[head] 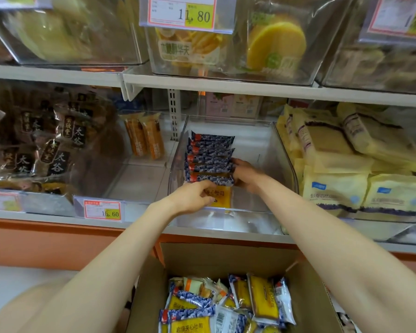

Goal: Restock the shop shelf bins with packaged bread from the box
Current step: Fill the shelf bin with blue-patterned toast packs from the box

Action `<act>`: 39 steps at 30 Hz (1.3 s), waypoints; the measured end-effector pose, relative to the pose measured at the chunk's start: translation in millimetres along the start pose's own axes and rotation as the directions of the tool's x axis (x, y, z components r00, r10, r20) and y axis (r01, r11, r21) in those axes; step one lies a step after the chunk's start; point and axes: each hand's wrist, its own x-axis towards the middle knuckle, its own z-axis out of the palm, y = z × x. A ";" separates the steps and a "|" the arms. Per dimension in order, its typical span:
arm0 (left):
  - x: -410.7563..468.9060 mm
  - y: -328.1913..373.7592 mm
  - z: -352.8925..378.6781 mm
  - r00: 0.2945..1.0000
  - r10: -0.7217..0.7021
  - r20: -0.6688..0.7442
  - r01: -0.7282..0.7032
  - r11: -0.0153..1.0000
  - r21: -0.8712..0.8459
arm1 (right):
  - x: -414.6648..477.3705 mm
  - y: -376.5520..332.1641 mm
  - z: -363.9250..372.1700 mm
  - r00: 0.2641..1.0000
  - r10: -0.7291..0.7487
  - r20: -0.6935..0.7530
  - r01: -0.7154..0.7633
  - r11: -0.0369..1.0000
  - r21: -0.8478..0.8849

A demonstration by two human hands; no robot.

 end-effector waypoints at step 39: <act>-104.2 -6.9 77.9 0.982 0.180 -0.061 -0.183 0.981 -0.055 | -161.0 139.6 -49.3 0.869 -0.149 0.471 0.479 0.490 -0.729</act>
